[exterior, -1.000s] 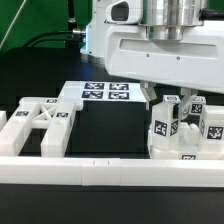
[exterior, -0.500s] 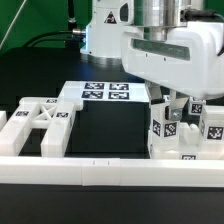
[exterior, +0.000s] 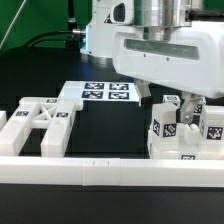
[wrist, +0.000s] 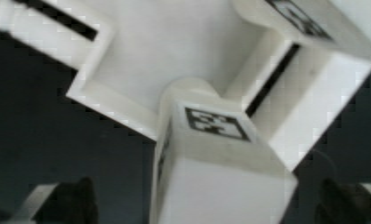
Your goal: Assemble chair
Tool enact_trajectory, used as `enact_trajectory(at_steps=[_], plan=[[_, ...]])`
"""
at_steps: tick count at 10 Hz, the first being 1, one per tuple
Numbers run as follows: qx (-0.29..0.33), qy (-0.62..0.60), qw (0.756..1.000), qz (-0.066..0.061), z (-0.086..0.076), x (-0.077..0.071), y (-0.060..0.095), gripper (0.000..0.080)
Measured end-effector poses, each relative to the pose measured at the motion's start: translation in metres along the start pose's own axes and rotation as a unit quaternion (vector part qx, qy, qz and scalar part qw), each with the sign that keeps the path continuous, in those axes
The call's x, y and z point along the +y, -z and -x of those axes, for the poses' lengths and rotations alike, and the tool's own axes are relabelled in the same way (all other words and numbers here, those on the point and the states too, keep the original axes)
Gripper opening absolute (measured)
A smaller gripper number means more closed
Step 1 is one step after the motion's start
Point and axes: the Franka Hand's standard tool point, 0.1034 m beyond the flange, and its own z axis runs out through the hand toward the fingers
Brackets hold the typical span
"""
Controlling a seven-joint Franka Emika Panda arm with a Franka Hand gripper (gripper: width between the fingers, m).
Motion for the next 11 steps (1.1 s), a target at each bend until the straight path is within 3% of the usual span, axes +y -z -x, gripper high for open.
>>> enact_trajectory(at_steps=[4,11], plan=[[0.001,0.211,0.978,0.000,0.0001,-0.0007,0.0009,0.0643],[0.003,0.455,0.891,0.004,-0.0028,0.0008,0.0010,0.0650]])
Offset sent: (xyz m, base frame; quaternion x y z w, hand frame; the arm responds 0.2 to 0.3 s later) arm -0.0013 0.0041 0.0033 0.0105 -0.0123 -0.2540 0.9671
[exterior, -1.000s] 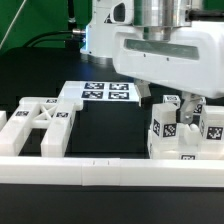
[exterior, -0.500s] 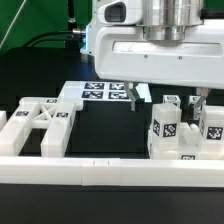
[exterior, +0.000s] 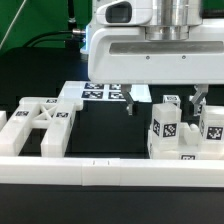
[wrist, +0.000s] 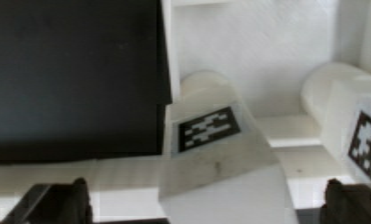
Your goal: Assemble chair
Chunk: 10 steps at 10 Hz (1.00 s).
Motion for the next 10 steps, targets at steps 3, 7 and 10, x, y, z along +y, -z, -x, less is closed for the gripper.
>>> enact_trajectory(at_steps=[3,7,10], plan=[[0.000,-0.002,1.000,0.001,0.0004,-0.0012,-0.0004,0.0641],[-0.001,-0.066,0.998,0.001,0.0006,-0.0011,-0.0006,0.0285],[0.000,-0.221,0.975,0.000,0.0005,-0.0013,-0.0008,0.0285]])
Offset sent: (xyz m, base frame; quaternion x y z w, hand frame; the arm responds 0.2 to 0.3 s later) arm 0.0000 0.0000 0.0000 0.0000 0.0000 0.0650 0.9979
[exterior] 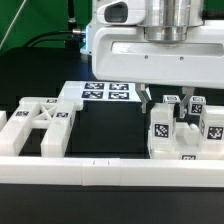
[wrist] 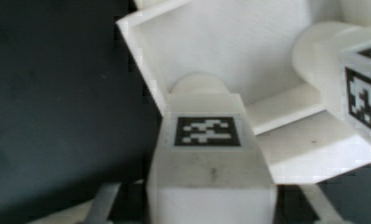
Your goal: Assemble chair
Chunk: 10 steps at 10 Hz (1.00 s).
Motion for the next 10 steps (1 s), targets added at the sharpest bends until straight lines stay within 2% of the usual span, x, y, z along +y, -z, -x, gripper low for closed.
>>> enact_trajectory(at_steps=[3,5,8,9,10], plan=[[0.000,-0.166,0.986,-0.006,-0.0022,0.0019,0.0003,0.0285],[0.015,-0.275,0.961,-0.019,-0.0044,0.0011,0.0006,0.0285],[0.009,-0.402,0.915,-0.022,-0.0042,0.0008,0.0011,0.0285],[0.008,-0.424,0.906,-0.023,-0.0042,0.0007,0.0011,0.0285],[0.008,-0.421,0.907,-0.022,-0.0041,0.0006,0.0010,0.0285]])
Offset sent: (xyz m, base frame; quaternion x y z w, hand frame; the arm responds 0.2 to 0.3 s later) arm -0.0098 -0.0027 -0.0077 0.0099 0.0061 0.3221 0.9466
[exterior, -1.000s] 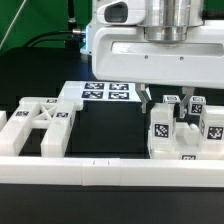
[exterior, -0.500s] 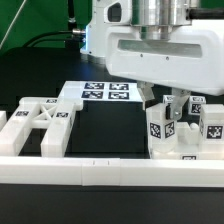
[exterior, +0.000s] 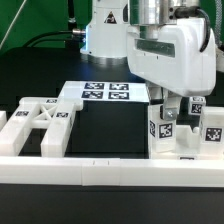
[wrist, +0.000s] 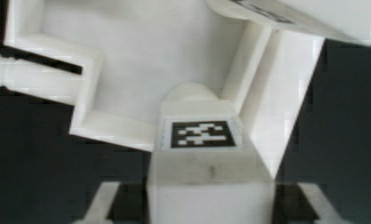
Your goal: Assemble chair
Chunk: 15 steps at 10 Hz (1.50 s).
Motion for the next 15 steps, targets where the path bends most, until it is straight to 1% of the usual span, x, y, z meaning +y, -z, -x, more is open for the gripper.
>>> enact_trajectory(at_steps=[1,2,3,4,5,6,7,10,11,13,15], plan=[[0.000,0.003,1.000,0.000,0.0002,0.0001,-0.0002,0.0451],[-0.001,0.044,0.999,0.003,0.0006,0.0000,0.0002,0.0577],[-0.003,0.100,0.995,0.003,0.0017,-0.0020,0.0016,0.0577],[-0.003,0.163,0.987,0.000,0.0015,-0.0057,0.0046,0.0627],[-0.003,0.217,0.976,-0.001,0.0021,-0.0070,0.0054,0.0627],[-0.003,0.251,0.968,-0.002,0.0036,-0.0072,0.0053,0.0646],[-0.003,0.276,0.961,-0.002,0.0041,-0.0073,0.0053,0.0649],[-0.003,0.365,0.931,-0.002,0.0028,-0.0068,0.0049,0.0649],[0.000,0.423,0.906,0.001,0.0028,-0.0071,0.0052,0.0649],[0.003,0.509,0.861,0.003,0.0027,-0.0075,0.0051,0.0649],[0.004,0.566,0.824,0.005,0.0015,-0.0068,0.0048,0.0649]])
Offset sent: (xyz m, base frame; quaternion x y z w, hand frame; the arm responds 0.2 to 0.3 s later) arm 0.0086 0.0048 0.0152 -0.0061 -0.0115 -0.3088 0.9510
